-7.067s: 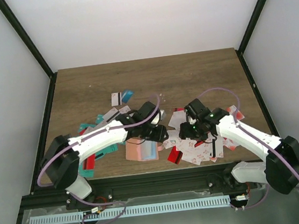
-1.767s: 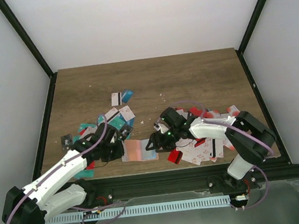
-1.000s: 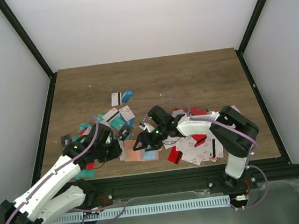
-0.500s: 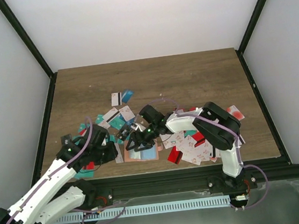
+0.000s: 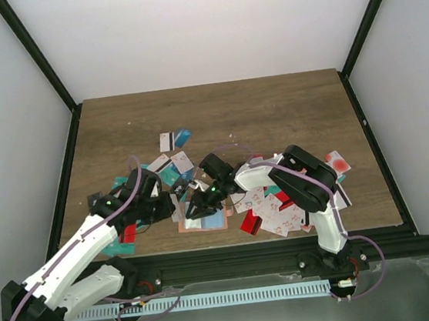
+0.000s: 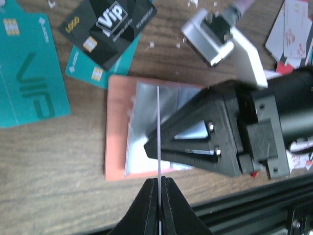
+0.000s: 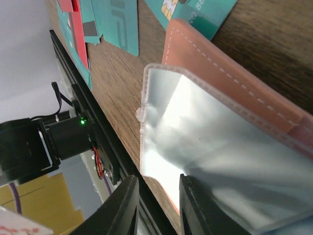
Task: Put the credit cards into the card holder
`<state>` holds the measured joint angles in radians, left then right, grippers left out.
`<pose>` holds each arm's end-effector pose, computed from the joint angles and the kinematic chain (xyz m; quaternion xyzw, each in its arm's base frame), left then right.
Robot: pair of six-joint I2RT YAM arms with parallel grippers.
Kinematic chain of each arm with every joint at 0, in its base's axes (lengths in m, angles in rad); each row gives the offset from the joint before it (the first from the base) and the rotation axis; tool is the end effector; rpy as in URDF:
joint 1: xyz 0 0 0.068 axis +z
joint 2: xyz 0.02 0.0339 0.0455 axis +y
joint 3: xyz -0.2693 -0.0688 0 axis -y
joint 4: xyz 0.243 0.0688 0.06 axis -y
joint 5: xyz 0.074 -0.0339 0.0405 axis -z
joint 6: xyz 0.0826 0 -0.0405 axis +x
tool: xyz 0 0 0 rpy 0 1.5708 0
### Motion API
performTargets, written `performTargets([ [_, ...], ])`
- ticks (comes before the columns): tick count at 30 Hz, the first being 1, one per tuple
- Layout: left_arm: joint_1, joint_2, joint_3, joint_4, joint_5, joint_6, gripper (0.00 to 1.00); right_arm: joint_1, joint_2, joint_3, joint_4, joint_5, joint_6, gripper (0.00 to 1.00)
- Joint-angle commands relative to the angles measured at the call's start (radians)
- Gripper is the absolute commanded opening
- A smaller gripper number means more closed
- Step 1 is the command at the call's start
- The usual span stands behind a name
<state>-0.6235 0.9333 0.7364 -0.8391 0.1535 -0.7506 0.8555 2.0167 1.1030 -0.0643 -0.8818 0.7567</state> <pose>0.1461 -0.1207 0.2073 -0.0409 0.9610 -0.2243 0.1568 0.2160 0.3459 0.0958 0.1672 -0.8577 -0.4732 0.1116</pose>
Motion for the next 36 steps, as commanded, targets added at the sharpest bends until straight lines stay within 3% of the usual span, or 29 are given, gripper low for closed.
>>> performTargets([
  [1,0.062,0.059,0.007,0.153,0.046,0.048,0.04,0.007,-0.034,0.022,-0.032,0.014,-0.025,0.23],
  [8,0.121,0.146,-0.061,0.444,0.184,-0.003,0.04,0.007,-0.062,0.002,-0.041,0.009,-0.031,0.20],
  [21,0.128,0.262,-0.154,0.653,0.202,-0.080,0.04,0.001,-0.092,0.000,-0.110,0.026,-0.076,0.01],
  [31,0.123,0.351,-0.237,0.898,0.354,-0.144,0.04,-0.041,-0.147,-0.035,-0.157,0.058,-0.097,0.01],
  [36,0.115,0.369,-0.257,0.906,0.356,-0.134,0.04,-0.055,-0.155,-0.041,-0.167,0.061,-0.102,0.01],
])
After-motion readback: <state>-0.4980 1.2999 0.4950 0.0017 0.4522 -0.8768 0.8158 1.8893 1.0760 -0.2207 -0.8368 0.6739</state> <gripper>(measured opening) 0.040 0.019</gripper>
